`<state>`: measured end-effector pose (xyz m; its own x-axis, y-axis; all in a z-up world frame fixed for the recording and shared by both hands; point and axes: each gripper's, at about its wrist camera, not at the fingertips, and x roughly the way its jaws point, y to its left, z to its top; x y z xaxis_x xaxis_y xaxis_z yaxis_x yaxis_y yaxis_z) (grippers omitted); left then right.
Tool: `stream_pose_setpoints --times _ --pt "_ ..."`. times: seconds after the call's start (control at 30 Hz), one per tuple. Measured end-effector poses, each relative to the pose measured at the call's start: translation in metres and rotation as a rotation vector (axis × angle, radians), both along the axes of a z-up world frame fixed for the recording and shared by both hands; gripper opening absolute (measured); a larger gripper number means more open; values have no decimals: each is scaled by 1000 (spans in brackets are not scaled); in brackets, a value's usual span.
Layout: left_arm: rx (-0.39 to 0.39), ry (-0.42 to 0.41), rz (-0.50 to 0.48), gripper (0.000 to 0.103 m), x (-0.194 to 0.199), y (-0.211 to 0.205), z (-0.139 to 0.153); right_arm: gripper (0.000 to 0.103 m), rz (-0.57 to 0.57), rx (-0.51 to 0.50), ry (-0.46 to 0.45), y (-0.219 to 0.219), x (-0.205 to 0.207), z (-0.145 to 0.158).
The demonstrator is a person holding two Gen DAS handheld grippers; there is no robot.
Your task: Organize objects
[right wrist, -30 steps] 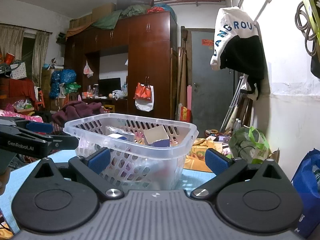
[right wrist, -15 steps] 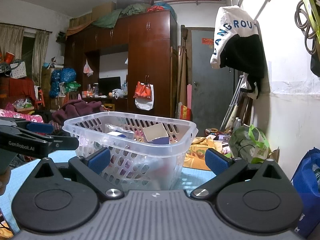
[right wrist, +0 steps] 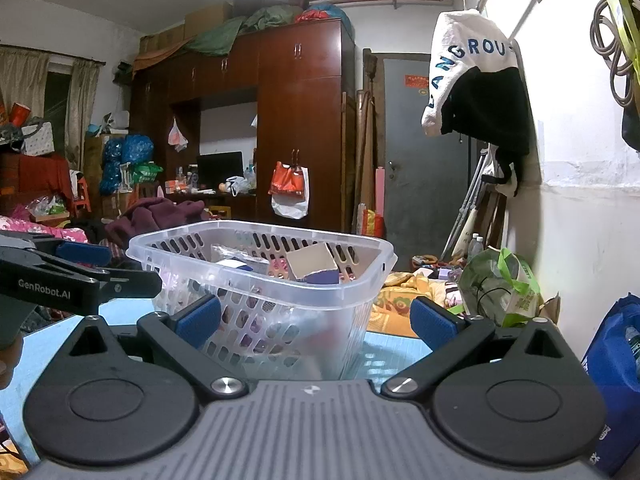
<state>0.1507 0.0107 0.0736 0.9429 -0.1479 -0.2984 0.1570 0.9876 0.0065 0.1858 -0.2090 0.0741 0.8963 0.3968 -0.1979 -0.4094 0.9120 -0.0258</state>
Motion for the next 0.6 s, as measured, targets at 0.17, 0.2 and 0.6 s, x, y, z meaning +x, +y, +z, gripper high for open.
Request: stream_pose_setpoints --times 0.17,0.2,0.6 --pt "-1 4 3 103 2 -4 -1 103 1 0 0 0 -1 -2" --pt "-4 6 1 103 3 -4 -1 103 1 0 0 0 0 -2" --pt "-4 0 5 103 1 -9 1 103 3 1 3 -1 -2 -5"
